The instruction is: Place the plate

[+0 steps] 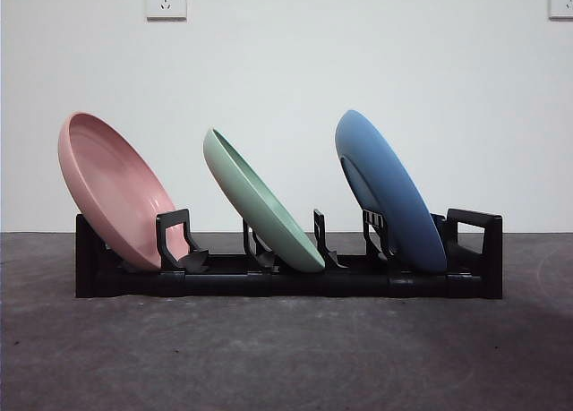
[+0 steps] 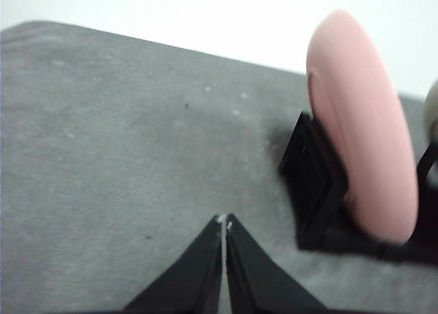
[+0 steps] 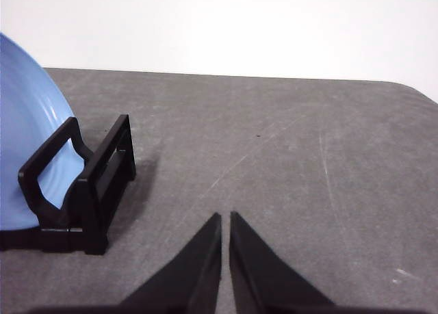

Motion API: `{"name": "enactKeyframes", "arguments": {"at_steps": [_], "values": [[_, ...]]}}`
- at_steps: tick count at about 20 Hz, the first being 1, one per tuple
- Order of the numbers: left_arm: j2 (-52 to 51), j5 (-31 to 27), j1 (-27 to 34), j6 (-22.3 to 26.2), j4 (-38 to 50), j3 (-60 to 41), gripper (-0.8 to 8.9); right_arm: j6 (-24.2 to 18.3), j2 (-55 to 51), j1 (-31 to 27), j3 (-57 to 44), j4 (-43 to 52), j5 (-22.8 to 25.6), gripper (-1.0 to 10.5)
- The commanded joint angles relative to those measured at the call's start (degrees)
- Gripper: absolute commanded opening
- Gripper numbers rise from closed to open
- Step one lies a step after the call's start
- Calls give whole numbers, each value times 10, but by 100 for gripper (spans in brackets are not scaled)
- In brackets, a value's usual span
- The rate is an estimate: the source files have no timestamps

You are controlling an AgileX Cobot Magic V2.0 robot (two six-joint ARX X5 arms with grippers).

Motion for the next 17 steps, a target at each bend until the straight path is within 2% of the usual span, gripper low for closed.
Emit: {"name": "enactKeyframes", "arguments": {"at_steps": [1, 4, 7, 11, 14, 17], "values": [[-1, 1, 0, -88, 36, -10, 7, 38, 0, 2, -2, 17, 0, 18], [-1, 1, 0, -97, 74, -10, 7, 61, 0, 2, -2, 40, 0, 18], [-1, 1, 0, -97, 116, -10, 7, 65, 0, 2, -2, 75, 0, 18], [-1, 1, 0, -130, 164, -3, 7, 112, 0, 2, -2, 132, 0, 17], [3, 2, 0, -138, 114, 26, 10, 144, 0, 2, 15, 143, -4, 16], [18, 3, 0, -135, 21, 73, 10, 150, 16, 2, 60, 101, -2, 16]]}}
